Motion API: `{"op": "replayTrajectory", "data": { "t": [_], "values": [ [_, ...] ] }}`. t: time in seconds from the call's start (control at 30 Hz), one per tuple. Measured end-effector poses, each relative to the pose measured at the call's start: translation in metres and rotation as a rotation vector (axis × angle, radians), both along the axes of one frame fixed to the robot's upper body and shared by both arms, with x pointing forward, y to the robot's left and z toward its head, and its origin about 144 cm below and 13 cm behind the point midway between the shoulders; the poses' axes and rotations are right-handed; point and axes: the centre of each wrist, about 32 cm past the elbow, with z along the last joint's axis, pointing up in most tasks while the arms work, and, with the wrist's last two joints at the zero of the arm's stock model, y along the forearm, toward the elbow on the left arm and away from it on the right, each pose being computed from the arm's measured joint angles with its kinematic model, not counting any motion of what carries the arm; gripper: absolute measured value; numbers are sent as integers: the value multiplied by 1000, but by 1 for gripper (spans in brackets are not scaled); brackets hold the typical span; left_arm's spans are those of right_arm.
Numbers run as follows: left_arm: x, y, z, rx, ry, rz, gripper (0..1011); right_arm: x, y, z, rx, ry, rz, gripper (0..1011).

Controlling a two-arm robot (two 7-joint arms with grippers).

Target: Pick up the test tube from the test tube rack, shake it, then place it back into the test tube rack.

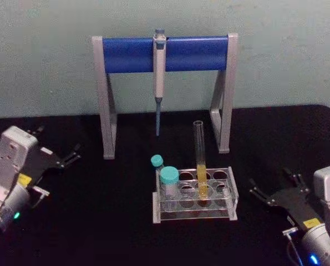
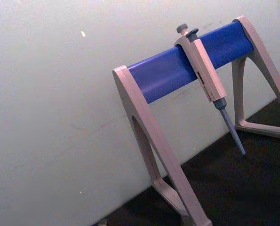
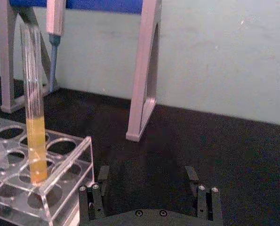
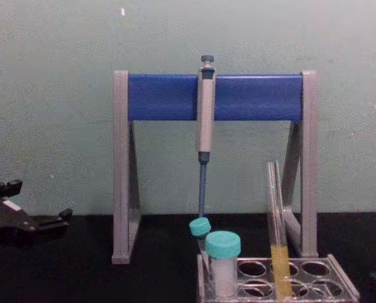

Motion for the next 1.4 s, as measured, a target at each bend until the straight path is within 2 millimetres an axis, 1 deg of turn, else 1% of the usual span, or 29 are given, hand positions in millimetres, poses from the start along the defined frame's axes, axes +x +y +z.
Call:
{"op": "replayTrajectory", "data": {
  "t": [0.23,0.43,1.4],
  "values": [
    [0,0,0,0,0,0,1010,7,4,-10,-1,34,19,1000],
    [0,0,0,0,0,0,1010,8,6,-14,-5,47,28,1000],
    [0,0,0,0,0,0,1009,8,5,-13,-6,46,29,1000]
  ]
}}
